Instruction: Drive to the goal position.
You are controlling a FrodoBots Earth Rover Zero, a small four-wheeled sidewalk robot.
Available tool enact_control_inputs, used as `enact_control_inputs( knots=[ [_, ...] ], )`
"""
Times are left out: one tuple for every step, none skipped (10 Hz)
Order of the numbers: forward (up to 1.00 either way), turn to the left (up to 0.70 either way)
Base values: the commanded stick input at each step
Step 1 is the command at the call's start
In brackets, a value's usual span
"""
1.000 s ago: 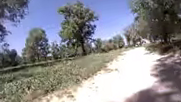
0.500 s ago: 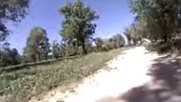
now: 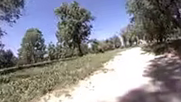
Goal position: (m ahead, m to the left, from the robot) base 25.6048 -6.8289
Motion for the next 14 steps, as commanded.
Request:
enact_control_inputs(
  knots=[
    [0.85, -0.34],
    [0.85, -0.34],
    [0.85, -0.34],
    [0.85, -0.34],
    [0.85, -0.34],
    [0.85, -0.34],
    [0.85, -0.34],
    [0.85, -0.34],
    [0.85, -0.34],
    [0.85, -0.08],
    [0.85, 0.00],
    [0.85, 0.00],
    [0.85, 0.00],
    [0.85, 0.00]
  ],
)
